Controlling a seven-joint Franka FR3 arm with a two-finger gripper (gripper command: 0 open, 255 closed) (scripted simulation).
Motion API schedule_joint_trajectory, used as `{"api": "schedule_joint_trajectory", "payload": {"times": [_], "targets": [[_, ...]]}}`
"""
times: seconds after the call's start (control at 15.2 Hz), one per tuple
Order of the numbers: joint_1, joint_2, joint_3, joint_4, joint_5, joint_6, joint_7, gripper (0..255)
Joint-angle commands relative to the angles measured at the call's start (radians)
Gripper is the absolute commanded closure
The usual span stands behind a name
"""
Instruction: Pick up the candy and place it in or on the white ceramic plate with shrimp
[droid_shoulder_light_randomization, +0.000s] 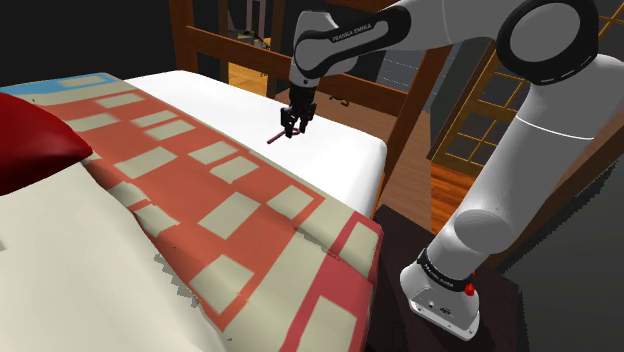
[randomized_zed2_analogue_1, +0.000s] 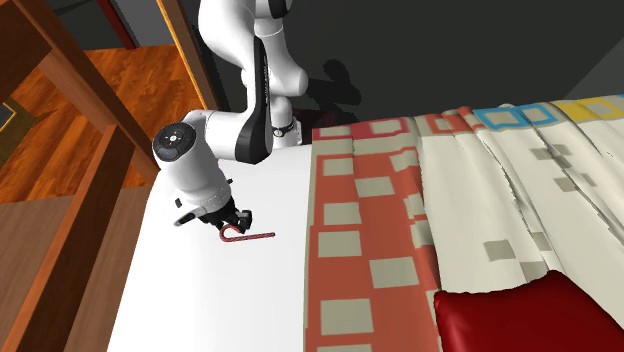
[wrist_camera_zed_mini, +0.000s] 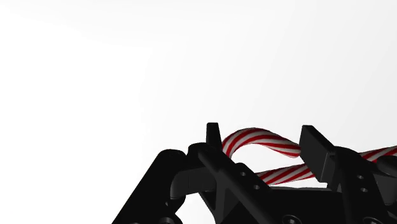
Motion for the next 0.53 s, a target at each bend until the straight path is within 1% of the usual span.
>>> {"api": "schedule_joint_trajectory", "payload": {"times": [0.0,0.46], "targets": [[0.001,-0.008,0.001,0.009,0.002,-0.019,0.0,255],[0.0,-0.038,0.001,0.069,0.005,-0.109,-0.002,255]]}}
